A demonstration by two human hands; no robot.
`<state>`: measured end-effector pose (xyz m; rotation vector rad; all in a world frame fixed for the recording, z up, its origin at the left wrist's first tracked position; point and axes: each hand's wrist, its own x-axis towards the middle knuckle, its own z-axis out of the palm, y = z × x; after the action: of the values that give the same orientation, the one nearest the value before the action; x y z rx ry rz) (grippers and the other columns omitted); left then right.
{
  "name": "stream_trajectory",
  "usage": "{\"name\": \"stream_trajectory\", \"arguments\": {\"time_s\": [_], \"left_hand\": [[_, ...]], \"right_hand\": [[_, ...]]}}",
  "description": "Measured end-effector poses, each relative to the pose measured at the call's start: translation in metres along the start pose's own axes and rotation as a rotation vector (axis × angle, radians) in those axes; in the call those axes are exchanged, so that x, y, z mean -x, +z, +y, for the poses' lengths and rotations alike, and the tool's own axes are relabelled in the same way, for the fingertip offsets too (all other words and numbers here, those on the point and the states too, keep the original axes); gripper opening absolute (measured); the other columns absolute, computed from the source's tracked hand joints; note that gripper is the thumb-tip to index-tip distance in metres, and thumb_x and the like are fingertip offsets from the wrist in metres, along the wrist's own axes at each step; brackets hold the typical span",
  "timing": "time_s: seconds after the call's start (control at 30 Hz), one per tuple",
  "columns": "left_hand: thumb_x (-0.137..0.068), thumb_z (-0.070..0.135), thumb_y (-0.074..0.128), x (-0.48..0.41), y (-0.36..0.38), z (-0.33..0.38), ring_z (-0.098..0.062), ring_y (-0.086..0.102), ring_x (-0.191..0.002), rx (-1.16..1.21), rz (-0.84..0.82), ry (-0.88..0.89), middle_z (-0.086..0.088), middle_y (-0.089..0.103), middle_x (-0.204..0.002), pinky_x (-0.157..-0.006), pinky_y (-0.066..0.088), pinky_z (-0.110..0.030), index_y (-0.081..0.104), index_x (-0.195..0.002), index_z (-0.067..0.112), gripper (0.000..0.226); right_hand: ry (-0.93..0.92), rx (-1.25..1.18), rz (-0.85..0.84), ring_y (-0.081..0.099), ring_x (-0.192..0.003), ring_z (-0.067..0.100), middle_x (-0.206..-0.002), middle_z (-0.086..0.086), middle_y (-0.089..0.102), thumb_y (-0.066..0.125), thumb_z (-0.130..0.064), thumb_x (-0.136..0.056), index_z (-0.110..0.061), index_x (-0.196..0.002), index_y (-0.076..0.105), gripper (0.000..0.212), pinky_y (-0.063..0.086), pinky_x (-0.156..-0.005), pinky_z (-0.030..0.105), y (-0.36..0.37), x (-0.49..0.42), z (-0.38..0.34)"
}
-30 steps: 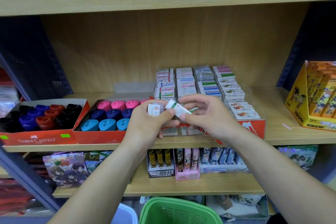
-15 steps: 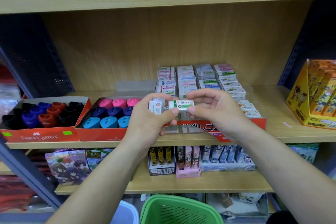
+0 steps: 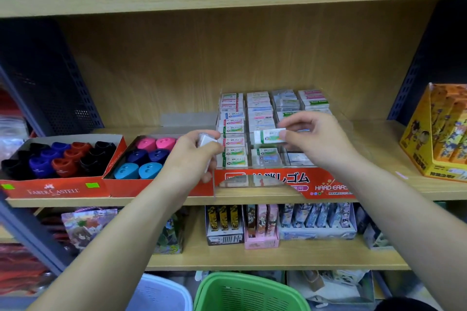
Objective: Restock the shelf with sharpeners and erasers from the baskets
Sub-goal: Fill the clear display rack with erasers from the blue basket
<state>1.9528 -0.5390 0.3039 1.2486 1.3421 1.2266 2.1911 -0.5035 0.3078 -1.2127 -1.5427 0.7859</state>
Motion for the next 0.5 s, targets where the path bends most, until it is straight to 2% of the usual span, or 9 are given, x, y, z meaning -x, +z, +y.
{"name": "stream_trajectory", "arguments": {"time_s": [0.07, 0.13, 0.2, 0.27, 0.4, 0.5], "left_hand": [[-0.096, -0.001, 0.053, -0.002, -0.005, 0.003, -0.011, 0.052, -0.059, 0.031, -0.028, -0.019, -0.006, 0.06, -0.08, -0.043, 0.037, -0.023, 0.064, -0.115, 0.012, 0.025], [-0.096, -0.003, 0.05, -0.003, -0.011, 0.004, -0.016, 0.053, -0.063, -0.012, -0.056, 0.015, -0.007, 0.063, -0.082, -0.048, 0.04, -0.026, 0.063, -0.114, 0.011, 0.026], [-0.1, 0.002, 0.053, -0.003, -0.015, 0.002, -0.018, 0.056, -0.067, -0.075, -0.083, 0.069, -0.001, 0.068, -0.08, -0.055, 0.046, -0.028, 0.063, -0.115, 0.014, 0.022], [-0.101, 0.005, 0.056, -0.002, -0.019, 0.001, -0.01, 0.065, -0.071, -0.067, -0.089, 0.111, 0.006, 0.074, -0.083, -0.059, 0.053, -0.027, 0.063, -0.115, 0.021, 0.022], [-0.097, 0.006, 0.065, -0.004, -0.021, -0.002, -0.021, 0.075, -0.088, 0.01, -0.087, 0.158, -0.003, 0.077, -0.103, -0.061, 0.06, -0.027, 0.061, -0.126, 0.02, 0.033], [-0.092, 0.005, 0.069, -0.004, -0.018, -0.004, -0.02, 0.075, -0.088, 0.042, -0.078, 0.171, -0.005, 0.077, -0.103, -0.063, 0.061, -0.027, 0.061, -0.125, 0.017, 0.035]], "right_hand": [[-0.059, 0.194, -0.033, 0.07, -0.073, 0.005, -0.081, -0.008, 0.073, 0.076, -0.013, -0.088, -0.024, -0.088, 0.076, 0.012, 0.058, -0.075, 0.026, 0.003, -0.01, 0.003], [-0.101, 0.356, -0.061, 0.066, -0.073, -0.001, -0.079, -0.012, 0.072, 0.077, -0.018, -0.087, -0.03, -0.085, 0.074, 0.013, 0.051, -0.072, 0.02, 0.007, -0.019, 0.008], [-0.108, 0.446, -0.077, 0.065, -0.075, -0.001, -0.079, -0.013, 0.071, 0.077, -0.022, -0.087, -0.033, -0.085, 0.071, 0.012, 0.051, -0.072, 0.022, 0.01, -0.024, 0.014], [-0.12, 0.497, -0.083, 0.065, -0.075, 0.0, -0.078, -0.013, 0.07, 0.076, -0.024, -0.088, -0.032, -0.086, 0.07, 0.011, 0.051, -0.071, 0.024, 0.013, -0.027, 0.018], [-0.182, 0.578, -0.066, 0.063, -0.073, 0.0, -0.076, -0.013, 0.068, 0.075, -0.022, -0.089, -0.028, -0.082, 0.069, 0.011, 0.05, -0.067, 0.023, 0.016, -0.026, 0.021], [-0.222, 0.629, -0.05, 0.06, -0.069, -0.002, -0.072, -0.016, 0.066, 0.074, -0.021, -0.09, -0.027, -0.08, 0.071, 0.012, 0.051, -0.069, 0.021, 0.018, -0.024, 0.023]]}}
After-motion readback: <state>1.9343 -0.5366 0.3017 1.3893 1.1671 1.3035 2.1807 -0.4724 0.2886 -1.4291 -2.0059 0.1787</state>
